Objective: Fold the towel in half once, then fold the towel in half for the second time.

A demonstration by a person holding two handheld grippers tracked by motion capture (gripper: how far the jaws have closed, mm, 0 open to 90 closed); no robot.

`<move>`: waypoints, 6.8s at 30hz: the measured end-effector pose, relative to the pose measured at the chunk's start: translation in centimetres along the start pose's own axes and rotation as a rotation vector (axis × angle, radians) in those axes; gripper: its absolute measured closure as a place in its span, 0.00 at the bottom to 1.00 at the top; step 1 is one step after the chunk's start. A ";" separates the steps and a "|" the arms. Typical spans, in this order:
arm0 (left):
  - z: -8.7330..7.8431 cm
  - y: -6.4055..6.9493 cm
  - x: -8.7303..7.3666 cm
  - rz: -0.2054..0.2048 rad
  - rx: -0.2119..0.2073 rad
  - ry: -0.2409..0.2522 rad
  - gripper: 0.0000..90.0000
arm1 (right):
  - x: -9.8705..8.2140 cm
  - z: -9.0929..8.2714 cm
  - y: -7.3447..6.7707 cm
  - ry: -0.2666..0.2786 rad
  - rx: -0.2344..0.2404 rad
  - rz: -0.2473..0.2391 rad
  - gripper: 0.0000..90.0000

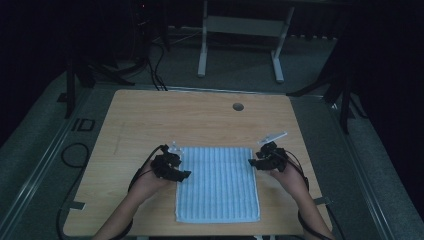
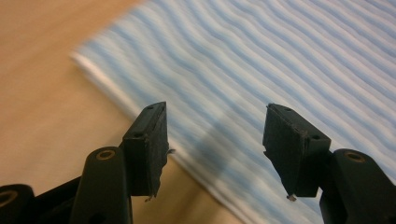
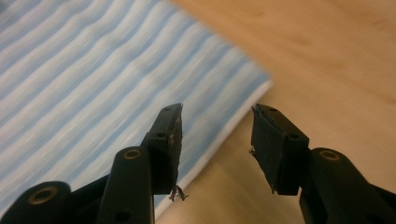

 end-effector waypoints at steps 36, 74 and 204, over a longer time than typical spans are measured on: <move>4.7 -4.2 3.7 -0.094 -0.061 -0.020 0.94 | 3.4 4.5 3.7 -0.173 0.013 0.085 0.97; -7.3 5.2 -4.5 0.008 -0.190 0.137 0.92 | -5.1 -5.6 -7.4 0.057 0.073 -0.157 0.97; -4.5 -7.4 -12.0 -0.254 0.048 0.227 0.08 | -7.7 0.2 -0.5 0.248 -0.008 -0.026 0.14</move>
Point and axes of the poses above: each handheld gripper's, and its own axes: z roughly forward along the jaws, x roughly out of its top, y roughly to its right, the point moved 4 cm from there along z, roughly forward along the jaws, and after that the axes turned 11 degrees about x, right-handed, at the moved point
